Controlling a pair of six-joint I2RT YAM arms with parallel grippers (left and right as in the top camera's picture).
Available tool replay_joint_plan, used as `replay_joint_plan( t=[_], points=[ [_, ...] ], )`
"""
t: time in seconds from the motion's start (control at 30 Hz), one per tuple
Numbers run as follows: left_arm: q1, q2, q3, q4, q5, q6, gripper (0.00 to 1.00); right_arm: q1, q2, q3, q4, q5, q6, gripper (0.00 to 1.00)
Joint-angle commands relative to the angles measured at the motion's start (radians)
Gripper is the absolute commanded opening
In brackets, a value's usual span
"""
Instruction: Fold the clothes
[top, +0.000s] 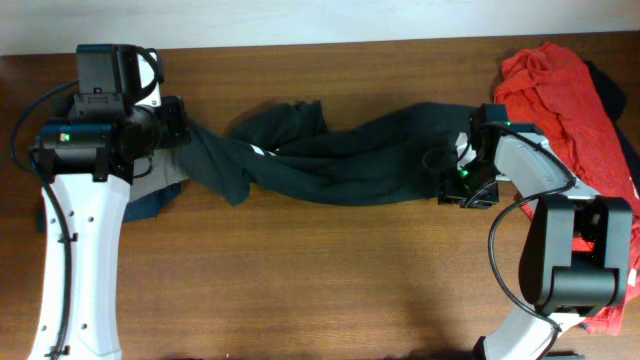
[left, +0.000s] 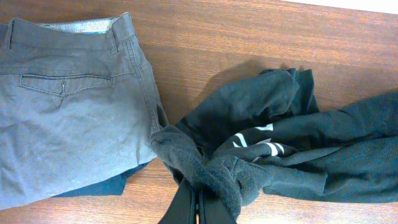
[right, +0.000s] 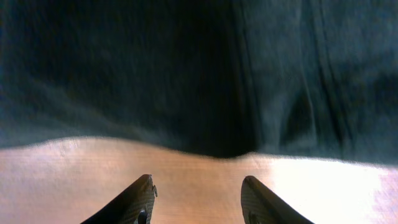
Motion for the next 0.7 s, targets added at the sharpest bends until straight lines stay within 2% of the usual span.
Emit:
replay_joint_plan(
  t=[0.0, 0.13, 0.4, 0.67],
  points=[
    [0.0, 0.009, -0.007, 0.003, -0.004, 0.016, 0.01, 0.005, -0.008, -0.013, 0.033, -0.037, 0.032, 0.5],
    [0.0, 0.009, -0.007, 0.002, -0.004, 0.016, 0.01, 0.0, -0.008, -0.008, 0.074, -0.041, 0.034, 0.49],
    [0.0, 0.009, -0.007, 0.0, -0.004, 0.016, 0.01, -0.025, -0.039, 0.176, -0.098, 0.013, 0.024, 0.47],
    [0.0, 0.009, -0.007, 0.0, -0.004, 0.016, 0.01, -0.06, -0.003, 0.174, -0.093, 0.055, 0.027, 0.47]
  ],
)
